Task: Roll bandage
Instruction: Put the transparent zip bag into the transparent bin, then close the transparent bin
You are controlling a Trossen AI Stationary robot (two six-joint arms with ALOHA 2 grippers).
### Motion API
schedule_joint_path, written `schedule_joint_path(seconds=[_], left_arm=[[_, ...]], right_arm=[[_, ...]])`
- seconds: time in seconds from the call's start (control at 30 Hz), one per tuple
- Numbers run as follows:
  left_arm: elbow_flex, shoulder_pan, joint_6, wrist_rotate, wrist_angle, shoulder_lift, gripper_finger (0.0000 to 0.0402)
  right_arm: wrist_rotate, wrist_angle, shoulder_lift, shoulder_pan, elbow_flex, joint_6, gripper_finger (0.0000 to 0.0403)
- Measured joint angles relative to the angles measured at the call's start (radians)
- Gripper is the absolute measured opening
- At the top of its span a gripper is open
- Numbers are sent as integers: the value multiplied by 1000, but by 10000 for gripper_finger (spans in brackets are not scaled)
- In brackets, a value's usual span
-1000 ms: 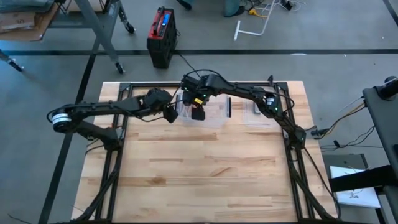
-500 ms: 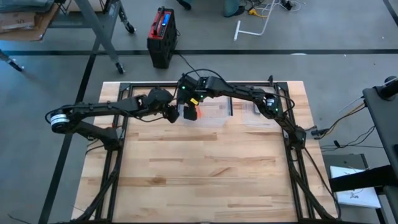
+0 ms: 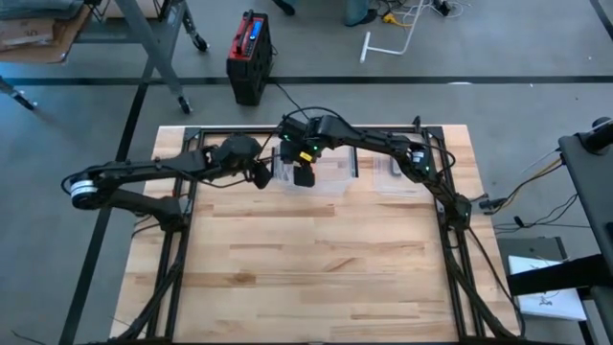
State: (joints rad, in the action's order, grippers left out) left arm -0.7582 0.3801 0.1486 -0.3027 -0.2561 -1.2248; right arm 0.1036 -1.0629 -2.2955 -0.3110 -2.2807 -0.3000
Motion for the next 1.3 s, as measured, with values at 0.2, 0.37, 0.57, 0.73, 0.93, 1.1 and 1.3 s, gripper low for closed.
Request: schedule_joint_path(seconds=[0.2,0.37,0.57,0.73,0.93,1.1,1.3], left_arm=[[1,-3,-2,0,-13,72,191],[1,-18,-2,0,-17,127,177],[1,-41,-2,0,-9,172,175],[1,-44,-31,0,-7,183,183],[2,-44,-130,-1,59,186,191],[-14,-44,-195,-1,122,186,189],[-49,-44,-250,-1,172,185,170]], right_arm=[[-9,-75,9,-1,0,1,226],[-70,-69,57,5,0,2,223],[-81,-100,108,5,0,41,212],[-85,-252,169,18,13,74,202],[-229,-348,362,86,162,187,192],[-246,-334,629,134,492,360,190],[-263,-124,993,215,985,589,190]])
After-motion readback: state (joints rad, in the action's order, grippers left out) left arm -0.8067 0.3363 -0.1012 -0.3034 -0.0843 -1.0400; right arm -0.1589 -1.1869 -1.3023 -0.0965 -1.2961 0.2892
